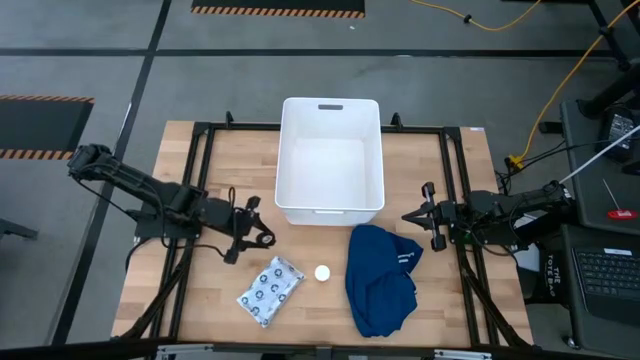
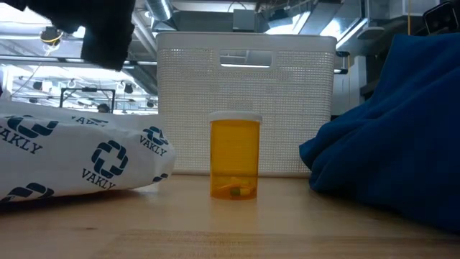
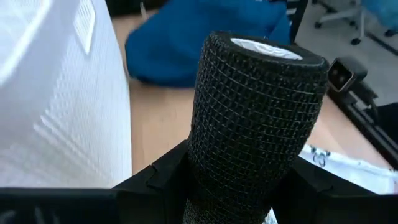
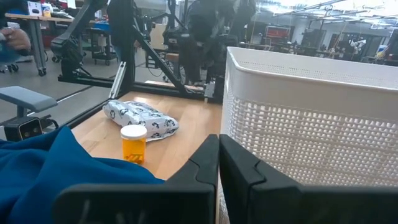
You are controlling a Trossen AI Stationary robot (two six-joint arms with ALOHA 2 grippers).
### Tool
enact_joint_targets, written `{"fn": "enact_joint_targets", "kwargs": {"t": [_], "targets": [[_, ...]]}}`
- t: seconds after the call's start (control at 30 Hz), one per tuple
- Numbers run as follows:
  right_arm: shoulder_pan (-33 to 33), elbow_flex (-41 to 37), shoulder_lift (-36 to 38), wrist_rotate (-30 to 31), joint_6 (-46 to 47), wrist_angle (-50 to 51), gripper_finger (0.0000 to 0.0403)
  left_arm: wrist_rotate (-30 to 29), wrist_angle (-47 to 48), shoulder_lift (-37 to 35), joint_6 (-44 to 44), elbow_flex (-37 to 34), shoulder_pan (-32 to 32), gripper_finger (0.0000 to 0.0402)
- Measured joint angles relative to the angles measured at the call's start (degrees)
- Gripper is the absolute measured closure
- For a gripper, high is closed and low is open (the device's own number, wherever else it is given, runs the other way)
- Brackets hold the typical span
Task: Pick & place medical supplies in basket/bin
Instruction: Put the black bandage into the white bin
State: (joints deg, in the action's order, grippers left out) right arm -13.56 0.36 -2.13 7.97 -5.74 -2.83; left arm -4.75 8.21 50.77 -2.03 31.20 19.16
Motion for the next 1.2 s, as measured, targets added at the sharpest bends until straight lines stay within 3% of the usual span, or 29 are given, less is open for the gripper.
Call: {"fn": "enact_joint_targets", "kwargs": {"t": [0.37, 0.67, 1.0, 1.2], "targets": [[0.00, 0.00, 0.00, 0.00, 0.02, -0.03, 0.0386, -1.22, -12.86, -7.60, 1.06, 0.03, -0.09, 0.0226], [0.00, 0.00, 0.00, 0.02, 0.04, -0.03, 0.0386, -19.11, -25.11, -12.10, 14.99, 0.04, -0.13, 0.0226], [0.00, 0.00, 0.00, 0.02, 0.07, -0.05, 0.0386, -29.27, -31.53, -11.76, 23.86, 0.07, -0.23, 0.0226], [0.00, 0.00, 0.00, 0.04, -0.58, -0.05, 0.0386, -33.97, -33.78, -8.30, 23.77, 1.72, -4.90, 0.0226]]}}
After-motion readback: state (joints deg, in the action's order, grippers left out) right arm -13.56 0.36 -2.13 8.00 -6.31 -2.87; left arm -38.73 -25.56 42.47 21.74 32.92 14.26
